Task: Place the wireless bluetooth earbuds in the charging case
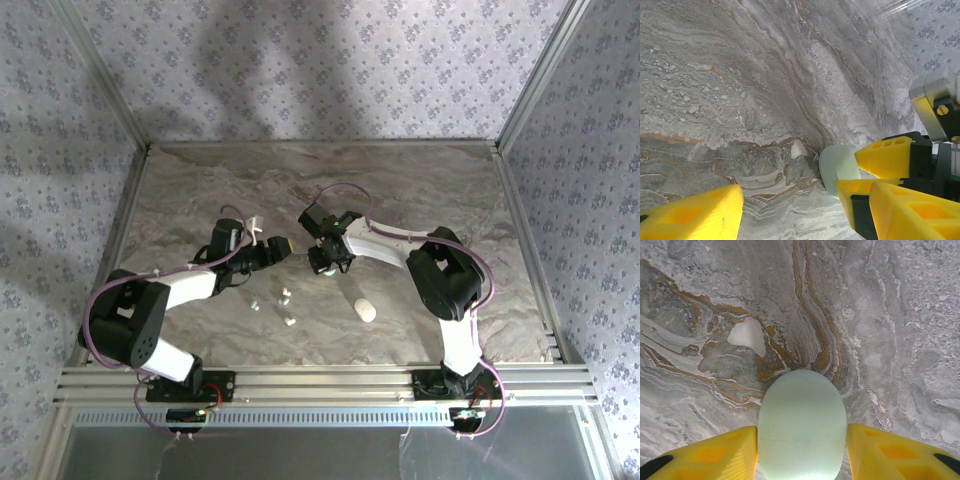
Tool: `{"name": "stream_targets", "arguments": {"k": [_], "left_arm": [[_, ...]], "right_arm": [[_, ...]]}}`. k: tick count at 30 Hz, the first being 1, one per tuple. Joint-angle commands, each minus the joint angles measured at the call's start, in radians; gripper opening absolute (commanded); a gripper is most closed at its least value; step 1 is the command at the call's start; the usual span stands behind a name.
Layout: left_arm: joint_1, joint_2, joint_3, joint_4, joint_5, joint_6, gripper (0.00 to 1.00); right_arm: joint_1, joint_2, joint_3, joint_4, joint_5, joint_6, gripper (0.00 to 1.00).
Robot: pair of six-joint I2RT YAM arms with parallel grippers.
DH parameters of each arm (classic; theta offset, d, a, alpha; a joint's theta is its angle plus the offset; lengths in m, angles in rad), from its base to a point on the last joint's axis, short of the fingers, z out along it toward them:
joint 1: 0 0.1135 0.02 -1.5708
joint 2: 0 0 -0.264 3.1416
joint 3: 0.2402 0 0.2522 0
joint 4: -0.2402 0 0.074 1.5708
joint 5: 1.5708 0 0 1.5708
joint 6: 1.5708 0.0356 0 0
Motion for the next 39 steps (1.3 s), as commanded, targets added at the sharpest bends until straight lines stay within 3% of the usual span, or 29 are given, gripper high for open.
{"name": "stream_targets", "arguments": {"k": [1, 10, 16, 20, 30, 39], "left_arm": [[0.005, 0.01, 0.006, 0.03, 0.019, -0.005, 0.68], [0.005, 0.016, 0.007, 0.03, 0.021, -0.006, 0.67], [0.002, 0.039, 0.012, 0.064, 0.056, -0.018, 0.6], [-0.016, 0.063, 0.021, 0.094, 0.088, -0.032, 0.55], [-0.076, 0.146, 0.052, 0.178, 0.149, -0.069, 0.55], [-0.078, 0.168, 0.054, 0.231, 0.189, -0.093, 0.63]], "right_arm": [[-0.007, 0.022, 0.029, -0.037, -0.006, -0.006, 0.51], [-0.011, 0.021, 0.032, -0.034, -0.013, -0.006, 0.48], [-0.028, -0.031, 0.003, -0.002, -0.054, 0.007, 0.46], [-0.059, -0.094, -0.057, 0.081, -0.149, 0.022, 0.46], [-0.174, -0.201, -0.198, 0.326, -0.489, 0.139, 0.45], [-0.208, -0.214, -0.274, 0.43, -0.633, 0.207, 0.44]]}}
